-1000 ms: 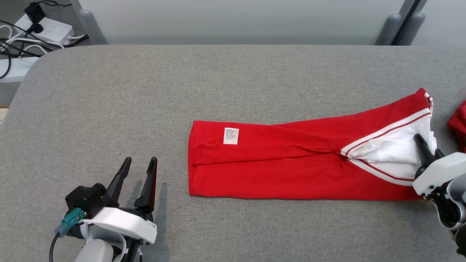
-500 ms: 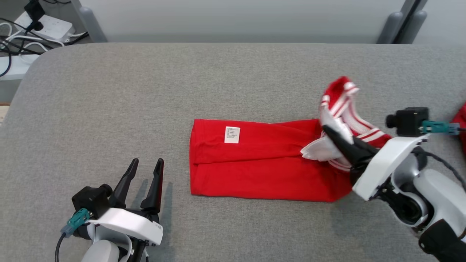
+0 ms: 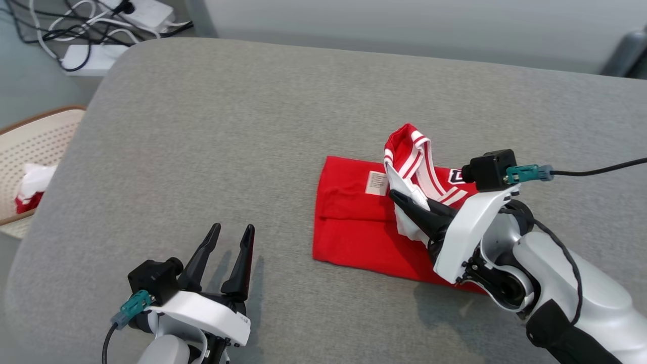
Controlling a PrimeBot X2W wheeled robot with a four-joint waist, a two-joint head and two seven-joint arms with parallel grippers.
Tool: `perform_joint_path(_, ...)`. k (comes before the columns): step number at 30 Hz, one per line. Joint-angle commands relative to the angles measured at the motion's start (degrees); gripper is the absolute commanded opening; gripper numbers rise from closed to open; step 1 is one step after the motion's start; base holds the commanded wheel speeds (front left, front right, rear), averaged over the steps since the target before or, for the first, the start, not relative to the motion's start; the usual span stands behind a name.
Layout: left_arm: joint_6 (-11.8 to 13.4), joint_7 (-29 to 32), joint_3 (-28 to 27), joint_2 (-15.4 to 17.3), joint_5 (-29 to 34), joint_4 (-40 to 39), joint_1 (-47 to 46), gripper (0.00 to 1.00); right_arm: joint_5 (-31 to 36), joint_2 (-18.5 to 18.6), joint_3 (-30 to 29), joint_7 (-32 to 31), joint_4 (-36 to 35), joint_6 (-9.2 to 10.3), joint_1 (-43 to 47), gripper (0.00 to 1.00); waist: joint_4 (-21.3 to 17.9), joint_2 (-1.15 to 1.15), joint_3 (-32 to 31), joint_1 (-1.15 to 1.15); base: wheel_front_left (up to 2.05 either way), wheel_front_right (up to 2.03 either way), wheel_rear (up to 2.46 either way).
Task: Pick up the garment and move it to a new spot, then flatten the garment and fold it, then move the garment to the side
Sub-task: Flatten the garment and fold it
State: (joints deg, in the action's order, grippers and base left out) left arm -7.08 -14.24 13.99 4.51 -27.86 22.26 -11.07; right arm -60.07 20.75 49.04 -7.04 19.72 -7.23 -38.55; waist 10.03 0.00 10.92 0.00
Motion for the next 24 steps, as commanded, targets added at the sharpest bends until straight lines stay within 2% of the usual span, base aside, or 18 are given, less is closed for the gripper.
perform_joint_path(1, -0.4, -0.8, -1.6, 0.6, -0.6, -1.1, -2.1, 1.0, 0.6, -1.4, 0.2, 0.6, 0.6, -0.25, -0.9, 0.0, 2.8, 0.0, 0.1, 0.0, 0.0, 0.0, 0.0)
perform_joint_path(8, -0.4, -0.8, -0.7, 0.1, -1.1, -1.1, -1.7, 1.0, 1.7, -4.2, 1.2, 1.4, 5.4, -0.25, -2.5, 0.0, 5.9, 0.0, 0.2, 0.0, 0.0, 0.0, 0.0)
perform_joint_path(9, -0.4, -0.8, -0.5, 0.1, -1.1, -1.1, -1.7, 1.0, 2.0, -4.6, 1.3, 1.8, 6.4, -0.25, -2.8, 0.21, 6.3, 0.0, 0.3, 0.0, 0.0, 0.0, 0.0)
perform_joint_path(10, -0.4, -0.8, -0.3, -0.1, -1.2, -1.1, -1.7, 1.0, 2.6, -5.5, 1.4, 2.3, 8.4, -0.25, -3.5, 0.9, 6.7, 0.0, 0.4, 0.0, 0.0, 0.0, 0.0)
perform_joint_path(11, -0.4, -0.8, -0.3, -0.1, -1.3, -1.1, -1.7, 1.0, 2.8, -5.9, 1.6, 2.4, 9.2, -0.25, -3.8, 1.0, 6.8, 0.0, 0.4, 0.0, 0.0, 0.0, 0.0)
perform_joint_path(15, -0.4, -0.8, -0.8, -0.3, -1.1, -1.1, -1.5, 1.0, 2.6, -6.3, 1.2, 3.1, 10.0, -0.25, -5.3, 1.0, 6.6, 0.0, 0.3, 0.0, 0.0, 0.0, 0.0)
perform_joint_path(18, -0.4, -0.8, -1.8, -0.3, -0.7, -1.4, -1.2, 1.0, 1.3, -5.5, -0.5, 4.9, 7.9, -0.25, -6.4, 1.0, 5.4, 0.0, 0.1, 0.0, 0.0, 0.0, 0.0)
perform_joint_path(24, -0.4, -0.8, -2.7, -0.3, 0.3, -2.7, -1.0, 1.0, -0.2, 1.1, -10.3, 10.6, 6.1, -0.25, -7.4, 1.0, 2.2, 0.0, -0.2, 0.0, 0.0, 0.0, 0.0)
